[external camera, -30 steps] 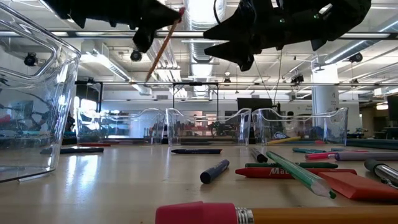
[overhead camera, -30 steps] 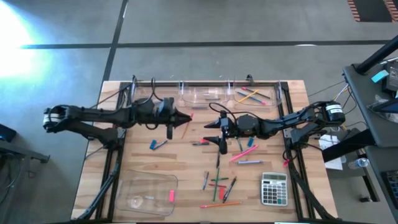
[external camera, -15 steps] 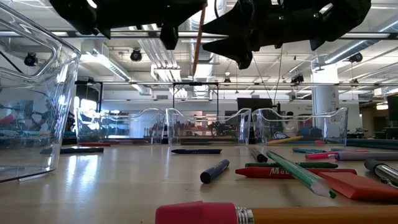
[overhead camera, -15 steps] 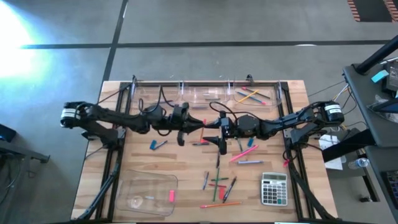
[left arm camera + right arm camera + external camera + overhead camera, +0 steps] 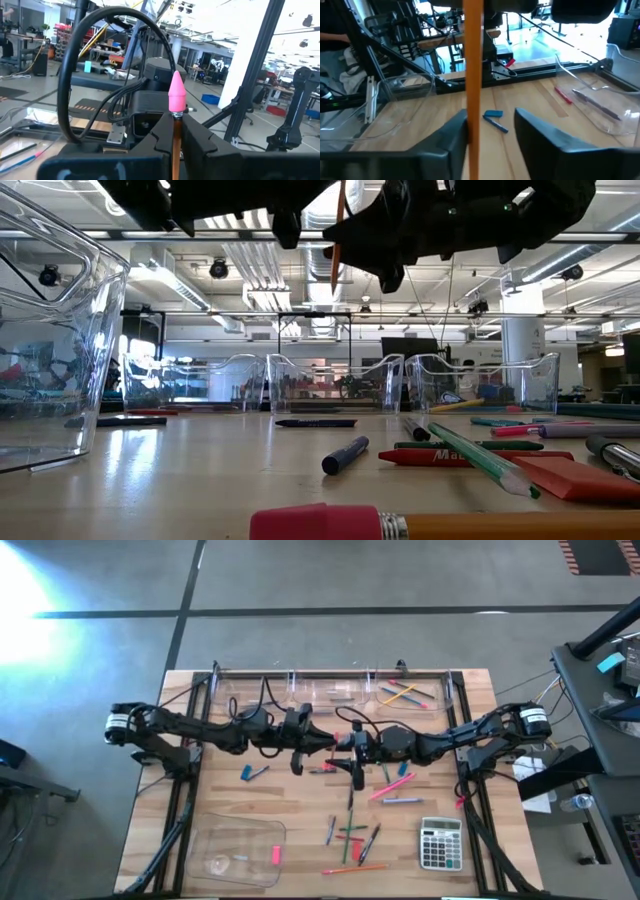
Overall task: Sort crayons/erasers/pens/pencils in bins
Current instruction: Put the orange pencil into the top right transparent bin
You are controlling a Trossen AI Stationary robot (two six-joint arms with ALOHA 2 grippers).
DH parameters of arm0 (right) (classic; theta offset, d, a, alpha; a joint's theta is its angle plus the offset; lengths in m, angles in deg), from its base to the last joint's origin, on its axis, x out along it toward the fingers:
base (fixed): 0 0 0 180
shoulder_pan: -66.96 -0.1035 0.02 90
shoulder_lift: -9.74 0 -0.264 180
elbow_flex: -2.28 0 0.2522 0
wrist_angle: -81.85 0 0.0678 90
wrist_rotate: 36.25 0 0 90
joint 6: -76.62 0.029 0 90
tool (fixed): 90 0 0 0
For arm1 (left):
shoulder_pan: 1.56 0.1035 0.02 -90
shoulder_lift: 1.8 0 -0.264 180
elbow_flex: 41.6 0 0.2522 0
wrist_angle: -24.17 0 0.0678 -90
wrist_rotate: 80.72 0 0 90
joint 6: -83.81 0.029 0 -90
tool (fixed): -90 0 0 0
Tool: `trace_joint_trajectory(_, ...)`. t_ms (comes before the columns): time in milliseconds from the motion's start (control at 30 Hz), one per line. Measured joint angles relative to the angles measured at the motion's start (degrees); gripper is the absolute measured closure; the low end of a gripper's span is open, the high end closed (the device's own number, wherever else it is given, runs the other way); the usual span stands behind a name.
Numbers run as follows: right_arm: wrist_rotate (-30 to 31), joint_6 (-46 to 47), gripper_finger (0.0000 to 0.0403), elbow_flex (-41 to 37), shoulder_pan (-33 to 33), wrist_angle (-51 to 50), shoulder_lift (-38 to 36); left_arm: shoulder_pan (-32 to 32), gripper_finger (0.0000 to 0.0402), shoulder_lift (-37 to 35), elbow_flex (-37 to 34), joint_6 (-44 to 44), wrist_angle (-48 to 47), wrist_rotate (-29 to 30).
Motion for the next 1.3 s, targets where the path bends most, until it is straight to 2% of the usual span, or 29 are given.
trace_joint_trajectory(233,-2.84,-0.10,0.0363,0.00,0.02,-0.13,0.00,0.00,0.0394,-0.02,-0.44,0.82,-0.05,0.01)
trace_joint_trajectory(300,-3.58,-0.68,0.0382,0.00,0.03,-0.18,0.00,0.00,0.0385,-0.04,-0.46,0.82,-0.13,0.00)
trace_joint_trajectory(600,-4.08,-0.98,0.0384,0.00,0.07,-1.20,0.00,-0.07,0.0368,-0.21,-0.48,0.71,-1.06,-0.28)
trace_joint_trajectory(833,-3.63,-1.05,0.0386,-0.04,0.20,-1.61,-0.02,0.12,0.0361,-4.07,-0.70,1.21,-11.96,-0.31)
trace_joint_trajectory(933,-2.66,-1.84,0.0386,-0.04,0.51,-2.88,-0.05,0.15,0.0336,-6.43,-0.72,1.70,-16.52,-0.31)
trace_joint_trajectory(1100,1.22,-2.81,0.0386,-0.07,1.43,-6.91,-0.88,0.17,0.0268,-9.46,-0.85,3.69,-25.25,1.46)
trace_joint_trajectory(1200,4.31,-3.60,0.0386,-0.09,2.14,-11.07,-2.71,0.28,0.0232,-12.51,-0.85,4.07,-31.61,2.62)
trace_joint_trajectory(1300,9.09,-6.01,0.0384,0.49,2.88,-18.90,-6.62,0.28,0.0214,-16.30,-0.85,4.10,-39.08,4.91)
